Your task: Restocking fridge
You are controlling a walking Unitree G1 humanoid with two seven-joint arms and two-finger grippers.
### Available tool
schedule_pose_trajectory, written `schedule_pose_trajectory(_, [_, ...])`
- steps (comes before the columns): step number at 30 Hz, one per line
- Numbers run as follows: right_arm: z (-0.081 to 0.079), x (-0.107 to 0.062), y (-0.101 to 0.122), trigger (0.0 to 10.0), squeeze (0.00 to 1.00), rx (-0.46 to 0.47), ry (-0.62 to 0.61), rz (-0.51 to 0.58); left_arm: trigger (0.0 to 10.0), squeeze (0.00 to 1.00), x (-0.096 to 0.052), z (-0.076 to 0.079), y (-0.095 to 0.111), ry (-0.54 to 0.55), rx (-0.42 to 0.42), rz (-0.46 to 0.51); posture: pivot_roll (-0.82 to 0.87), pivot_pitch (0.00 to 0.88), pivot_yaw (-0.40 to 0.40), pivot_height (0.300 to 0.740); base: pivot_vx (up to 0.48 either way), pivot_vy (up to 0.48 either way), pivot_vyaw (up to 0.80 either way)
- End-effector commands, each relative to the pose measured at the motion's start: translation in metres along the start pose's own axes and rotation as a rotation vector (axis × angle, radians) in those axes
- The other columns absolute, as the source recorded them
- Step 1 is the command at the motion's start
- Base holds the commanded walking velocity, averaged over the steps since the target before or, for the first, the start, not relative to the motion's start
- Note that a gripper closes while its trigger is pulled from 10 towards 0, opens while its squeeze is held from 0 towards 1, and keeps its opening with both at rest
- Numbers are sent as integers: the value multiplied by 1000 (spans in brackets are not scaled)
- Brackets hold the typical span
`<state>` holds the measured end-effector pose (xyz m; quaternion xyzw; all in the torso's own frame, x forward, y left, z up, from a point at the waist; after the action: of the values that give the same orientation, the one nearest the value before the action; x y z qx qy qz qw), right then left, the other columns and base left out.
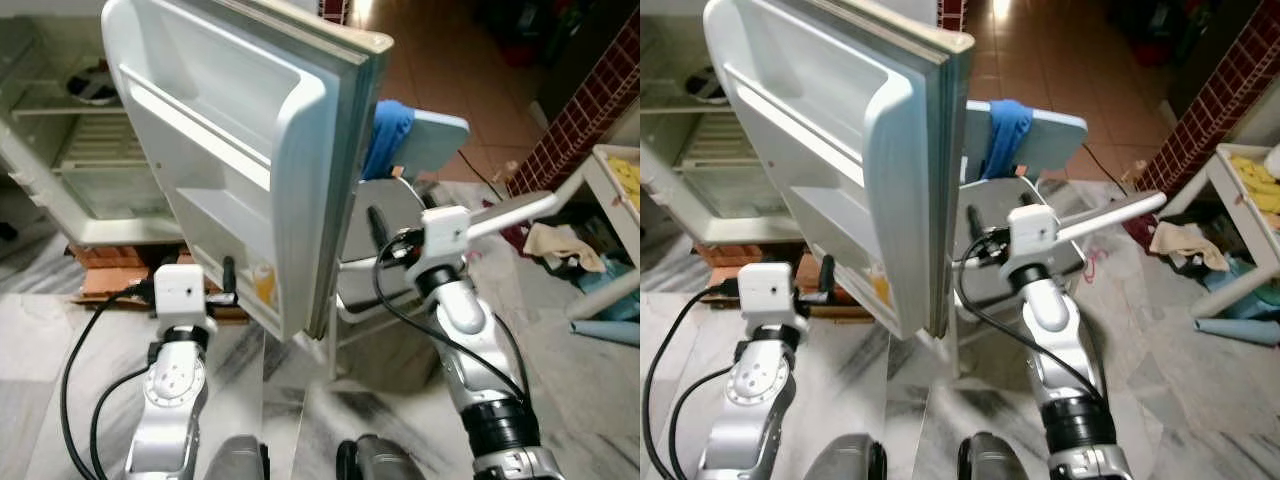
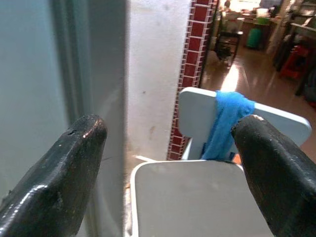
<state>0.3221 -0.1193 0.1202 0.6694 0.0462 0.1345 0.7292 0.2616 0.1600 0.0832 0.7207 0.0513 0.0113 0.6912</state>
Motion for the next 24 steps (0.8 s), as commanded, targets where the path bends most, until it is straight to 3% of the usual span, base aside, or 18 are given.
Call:
schedule_pose_trajectory(1, [6,-2,-3,10000,0,-18,-8,-9,10000,0,-2,3,-2,-12,12,-12,94,121,-27,740,0,0,0])
schedule_pose_trajectory(4, [5,-1,0,10000,0,-37,6,10,10000,0,-1,5,-1,-21,27,-9,92,121,-25,740,0,-82,558])
schedule_pose_trajectory(11, [5,5,9,10000,0,-26,-12,35,10000,0,0,5,-2,-24,30,-20,92,122,-23,740,0,-480,731])
schedule_pose_trajectory(16, [6,7,10,10000,0,-22,-18,41,10000,0,0,6,-2,-27,32,-22,93,122,-24,740,0,-480,0])
schedule_pose_trajectory(24, [3,7,7,10000,0,-14,-11,28,10000,0,-1,6,-2,-27,15,-26,95,127,-20,740,0,0,0])
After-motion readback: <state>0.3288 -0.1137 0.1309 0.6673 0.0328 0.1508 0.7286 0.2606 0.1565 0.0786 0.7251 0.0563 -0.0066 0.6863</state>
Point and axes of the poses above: a point about 5 cm out from each wrist's last joint towards the gripper, its own x axis pointing out of the wrist towards the gripper, its own y axis along the axis of the wrist's last joint, z = x × y, the point moved 2 cm from there along x, pointing out of the wrist towards the gripper, and after that the axes turned 2 degrees about -x, right-handed, at the moved point
